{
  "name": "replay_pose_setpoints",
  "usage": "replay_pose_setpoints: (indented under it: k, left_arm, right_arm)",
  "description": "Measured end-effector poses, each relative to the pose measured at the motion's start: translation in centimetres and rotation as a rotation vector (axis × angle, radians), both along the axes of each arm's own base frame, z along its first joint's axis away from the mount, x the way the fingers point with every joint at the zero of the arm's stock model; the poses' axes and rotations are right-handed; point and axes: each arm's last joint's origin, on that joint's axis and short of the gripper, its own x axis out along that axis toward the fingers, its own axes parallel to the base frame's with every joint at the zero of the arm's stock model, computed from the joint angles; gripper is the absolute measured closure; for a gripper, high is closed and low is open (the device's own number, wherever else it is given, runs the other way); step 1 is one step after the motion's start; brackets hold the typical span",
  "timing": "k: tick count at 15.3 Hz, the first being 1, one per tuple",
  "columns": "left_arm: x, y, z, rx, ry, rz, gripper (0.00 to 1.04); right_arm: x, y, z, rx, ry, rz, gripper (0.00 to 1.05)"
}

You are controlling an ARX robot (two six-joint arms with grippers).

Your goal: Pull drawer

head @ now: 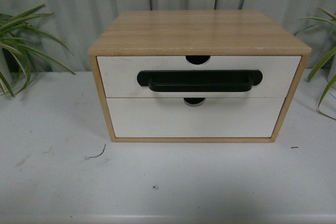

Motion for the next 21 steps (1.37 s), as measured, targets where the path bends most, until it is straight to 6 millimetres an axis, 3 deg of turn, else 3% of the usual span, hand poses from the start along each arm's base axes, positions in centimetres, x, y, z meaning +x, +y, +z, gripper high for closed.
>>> replay_pose_setpoints:
  k: [5, 7, 9, 12, 14, 17, 19, 21]
  left_arm:
    - [0.0, 0.0, 0.0, 0.0, 0.0, 0.0, 0.07]
    - [0.6, -0.7, 0.5, -0.122, 0.229, 0.236, 0.07]
    - [2.0, -0.1, 2.5, -0.239, 0.123, 0.442, 0.07]
    - [6.3, -0.1, 4.7, -0.288, 0.069, 0.385, 0.07]
    - [9.8, -0.6, 5.9, -0.285, 0.063, 0.332, 0.07]
    - [15.9, -2.6, 8.6, -0.241, 0.063, 0.199, 0.07]
    - [19.1, -5.5, 9.8, -0.158, 0.078, -0.01, 0.07]
    - [20.9, -8.8, 10.9, -0.007, 0.124, -0.246, 0.07]
  right_arm:
    - [0.0, 0.0, 0.0, 0.013, 0.006, 0.014, 0.06]
    - [1.4, 0.0, 0.5, 0.117, 0.013, 0.073, 0.06]
    - [4.0, 0.0, 2.4, 0.125, -0.032, 0.086, 0.06]
    - [9.8, 0.8, 5.7, 0.108, -0.076, 0.108, 0.06]
    - [14.1, 2.0, 6.3, 0.075, -0.005, 0.122, 0.06]
    - [20.4, 5.2, 8.7, -0.078, 0.002, 0.204, 0.06]
    - [22.0, 7.2, 10.3, -0.272, -0.093, 0.341, 0.06]
    - [21.9, 7.8, 10.0, -0.544, -0.161, 0.516, 0.06]
